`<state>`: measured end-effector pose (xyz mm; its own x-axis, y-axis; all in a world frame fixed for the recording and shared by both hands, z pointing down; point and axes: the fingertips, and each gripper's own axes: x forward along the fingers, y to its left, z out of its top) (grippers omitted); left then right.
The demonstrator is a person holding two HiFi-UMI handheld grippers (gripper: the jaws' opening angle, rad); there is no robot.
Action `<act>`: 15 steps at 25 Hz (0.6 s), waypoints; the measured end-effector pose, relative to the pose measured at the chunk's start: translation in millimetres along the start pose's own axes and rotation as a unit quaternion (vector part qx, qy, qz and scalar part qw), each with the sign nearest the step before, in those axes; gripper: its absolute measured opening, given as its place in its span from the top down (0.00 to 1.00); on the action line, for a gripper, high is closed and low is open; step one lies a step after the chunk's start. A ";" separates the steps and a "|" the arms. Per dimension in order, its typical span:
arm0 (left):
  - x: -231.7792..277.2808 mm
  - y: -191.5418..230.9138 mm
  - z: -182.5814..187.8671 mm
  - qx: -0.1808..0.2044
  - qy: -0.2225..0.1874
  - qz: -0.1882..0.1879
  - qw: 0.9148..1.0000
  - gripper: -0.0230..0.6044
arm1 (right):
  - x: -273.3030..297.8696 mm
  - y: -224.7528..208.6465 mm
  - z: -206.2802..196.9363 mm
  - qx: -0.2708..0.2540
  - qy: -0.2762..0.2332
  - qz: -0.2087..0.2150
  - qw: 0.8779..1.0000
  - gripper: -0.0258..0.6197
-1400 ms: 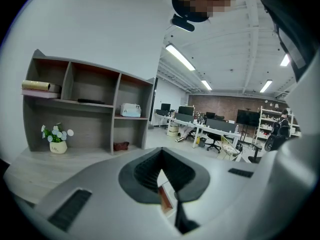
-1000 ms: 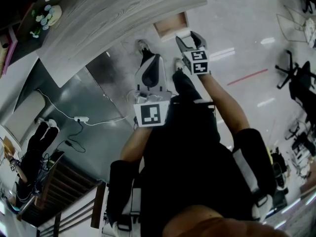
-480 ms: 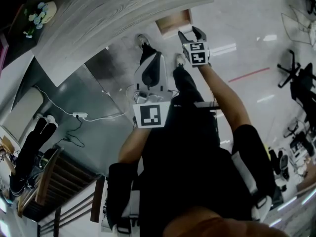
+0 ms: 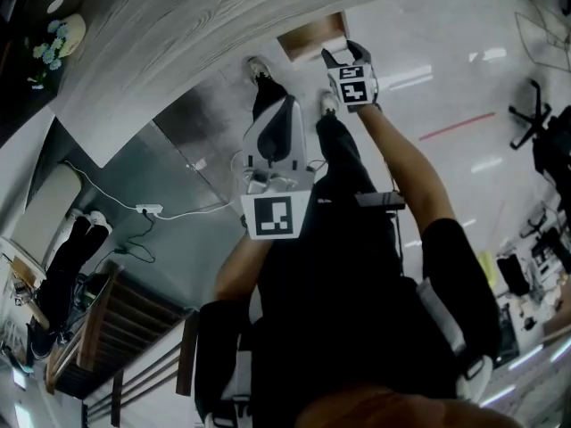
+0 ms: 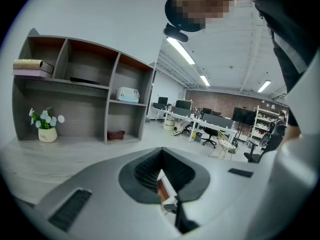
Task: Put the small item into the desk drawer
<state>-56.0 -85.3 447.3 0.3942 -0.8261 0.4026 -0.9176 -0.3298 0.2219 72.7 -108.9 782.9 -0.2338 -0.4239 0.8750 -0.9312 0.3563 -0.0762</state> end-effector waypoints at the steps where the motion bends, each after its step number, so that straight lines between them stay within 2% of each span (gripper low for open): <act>1: 1.6 -0.1 -0.8 -0.001 0.000 -0.001 1.000 0.97 | 3.3 -1.3 -1.3 0.001 0.002 -0.001 1.000 0.55; 15: 14.6 -1.4 -16.2 -0.012 0.018 -0.009 1.000 0.97 | 32.3 -2.8 -9.3 -0.001 0.022 0.000 1.000 0.55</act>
<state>-48.1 -89.5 467.2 0.4130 -0.8032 0.4293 -0.9089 -0.3337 0.2501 70.4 -115.8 815.8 -0.2219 -0.3867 0.8951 -0.9305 0.3584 -0.0759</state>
